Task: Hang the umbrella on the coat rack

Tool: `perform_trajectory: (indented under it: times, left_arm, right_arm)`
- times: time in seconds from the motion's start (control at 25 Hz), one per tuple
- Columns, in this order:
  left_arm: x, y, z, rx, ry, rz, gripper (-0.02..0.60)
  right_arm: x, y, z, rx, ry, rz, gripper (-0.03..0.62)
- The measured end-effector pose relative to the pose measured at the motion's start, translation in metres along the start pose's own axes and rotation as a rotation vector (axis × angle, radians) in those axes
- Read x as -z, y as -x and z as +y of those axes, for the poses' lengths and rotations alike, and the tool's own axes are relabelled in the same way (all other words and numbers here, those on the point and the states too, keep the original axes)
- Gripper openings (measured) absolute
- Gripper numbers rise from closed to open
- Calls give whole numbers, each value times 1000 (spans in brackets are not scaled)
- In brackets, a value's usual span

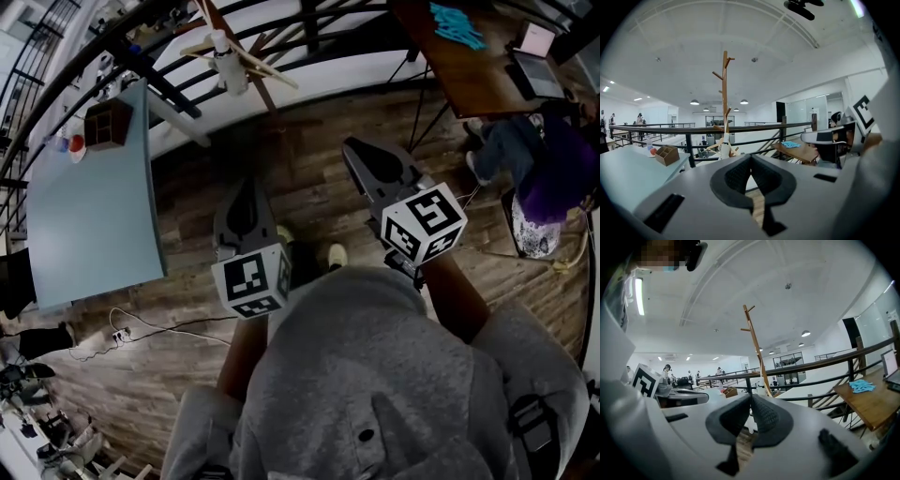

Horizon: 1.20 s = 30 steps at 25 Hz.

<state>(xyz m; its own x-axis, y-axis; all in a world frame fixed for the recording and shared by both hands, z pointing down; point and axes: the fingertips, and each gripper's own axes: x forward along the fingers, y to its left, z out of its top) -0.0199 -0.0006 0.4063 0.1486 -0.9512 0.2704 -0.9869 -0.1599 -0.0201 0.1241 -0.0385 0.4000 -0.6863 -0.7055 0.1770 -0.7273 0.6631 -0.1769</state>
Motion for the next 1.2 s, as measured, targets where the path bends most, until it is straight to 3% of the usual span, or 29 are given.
perform_trajectory:
  times: [0.52, 1.2]
  left_arm:
    - [7, 12, -18, 81, 4, 11, 15]
    - [8, 22, -5, 75, 23, 14, 15]
  right_arm:
    - [0, 19, 10, 25, 24, -2, 31]
    - [-1, 15, 30, 21, 33, 1, 31]
